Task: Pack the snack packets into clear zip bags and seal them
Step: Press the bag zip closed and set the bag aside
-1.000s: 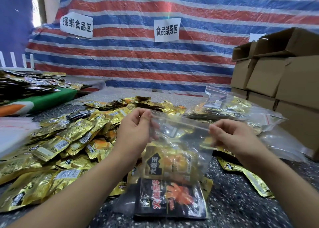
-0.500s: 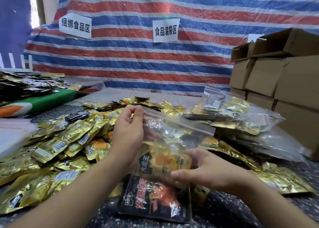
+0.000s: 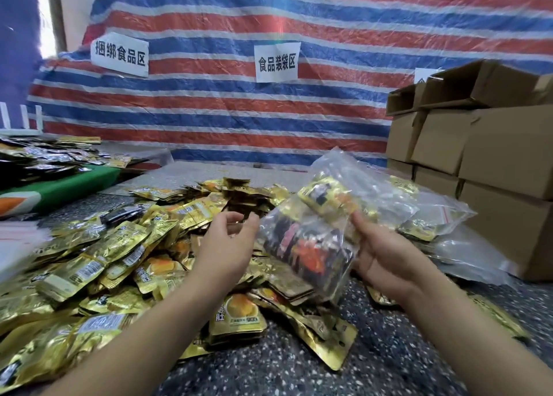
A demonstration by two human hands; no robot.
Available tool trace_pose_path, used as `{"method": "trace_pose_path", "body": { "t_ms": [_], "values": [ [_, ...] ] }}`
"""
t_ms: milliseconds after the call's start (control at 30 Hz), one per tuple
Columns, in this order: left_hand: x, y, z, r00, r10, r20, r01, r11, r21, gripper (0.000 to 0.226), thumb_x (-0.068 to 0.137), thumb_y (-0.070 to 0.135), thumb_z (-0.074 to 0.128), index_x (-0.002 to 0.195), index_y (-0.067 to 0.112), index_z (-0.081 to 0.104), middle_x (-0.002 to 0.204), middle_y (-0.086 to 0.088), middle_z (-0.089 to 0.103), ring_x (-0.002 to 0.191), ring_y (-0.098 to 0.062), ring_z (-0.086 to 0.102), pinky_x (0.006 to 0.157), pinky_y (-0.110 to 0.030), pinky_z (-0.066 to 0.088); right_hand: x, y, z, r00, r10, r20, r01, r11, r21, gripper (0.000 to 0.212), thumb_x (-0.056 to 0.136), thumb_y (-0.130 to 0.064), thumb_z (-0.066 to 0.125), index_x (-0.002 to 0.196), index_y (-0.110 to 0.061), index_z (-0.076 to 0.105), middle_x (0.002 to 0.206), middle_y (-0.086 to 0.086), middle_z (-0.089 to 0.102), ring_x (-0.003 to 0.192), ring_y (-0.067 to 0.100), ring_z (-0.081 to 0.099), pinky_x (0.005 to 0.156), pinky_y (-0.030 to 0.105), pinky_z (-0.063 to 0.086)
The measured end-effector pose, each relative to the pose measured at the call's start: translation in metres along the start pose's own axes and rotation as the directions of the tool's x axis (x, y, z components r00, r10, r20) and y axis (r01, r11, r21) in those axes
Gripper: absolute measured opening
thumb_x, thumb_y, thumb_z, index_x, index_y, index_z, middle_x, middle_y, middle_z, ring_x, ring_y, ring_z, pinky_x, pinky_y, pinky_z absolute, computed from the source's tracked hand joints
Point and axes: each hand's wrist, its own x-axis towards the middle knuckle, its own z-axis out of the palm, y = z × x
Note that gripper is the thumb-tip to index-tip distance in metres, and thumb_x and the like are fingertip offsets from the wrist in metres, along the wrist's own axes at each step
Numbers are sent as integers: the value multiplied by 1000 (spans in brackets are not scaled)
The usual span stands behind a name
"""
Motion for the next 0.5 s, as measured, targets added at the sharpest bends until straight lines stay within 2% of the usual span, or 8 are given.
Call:
{"method": "trace_pose_path", "body": {
  "t_ms": [67,100,200,267,333,367,433,500],
  "values": [
    [1,1,0,1000,9,-17,-10,1000,-25,34,96,48,52,120,24,51,113,3,60,101,-18,63,87,-42,54,13,-26,3,995,-63,-74,71,991,116,30,101,-26,47,116,-3,59,87,12,76,71,21,74,57,34,62],
    [2,1,0,1000,11,-17,-12,999,-37,29,97,47,51,116,25,51,111,4,61,99,-18,64,89,-45,54,22,-42,3,987,-106,-124,129,972,195,29,102,-28,48,113,-5,60,82,11,76,67,19,74,53,31,60],
    [2,3,-1,1000,7,-7,-8,999,-50,18,99,44,50,107,28,52,99,5,63,89,-20,67,82,-45,55,46,-80,-3,951,-155,-267,223,944,245,35,101,-40,51,113,-10,63,95,11,76,75,21,75,68,35,62],
    [1,2,-1,1000,-5,5,5,999,-38,16,100,42,48,108,28,51,100,7,62,82,-15,69,70,-39,57,59,-82,-15,943,-44,-328,83,991,104,43,103,-43,45,112,-4,62,113,17,71,86,28,74,82,37,60],
    [1,1,0,999,-17,27,18,999,-36,10,101,40,47,104,31,50,104,7,62,74,-10,70,60,-32,54,69,-74,-29,928,64,-366,-69,998,-1,56,106,-42,37,127,8,50,129,23,60,104,33,66,86,39,56],
    [1,1,1,999,-18,42,20,999,-30,8,101,40,46,102,33,50,105,6,62,69,-7,70,58,-29,53,71,-69,-33,926,66,-371,-77,997,-16,57,107,-39,33,135,9,43,134,25,56,108,33,64,78,37,59],
    [1,1,0,998,-11,58,12,1000,-18,7,101,40,46,100,35,50,104,6,64,65,-4,69,58,-27,53,76,-63,-39,931,20,-364,-32,999,-25,49,109,-28,28,140,9,38,135,26,54,96,31,64,54,33,61],
    [1,0,0,998,-13,66,14,1000,-13,6,101,40,46,99,36,50,103,5,65,66,-5,70,61,-28,54,78,-57,-44,932,-18,-363,11,1000,-21,43,109,-19,26,141,8,36,135,26,53,86,29,66,45,31,58]
  ]
}}
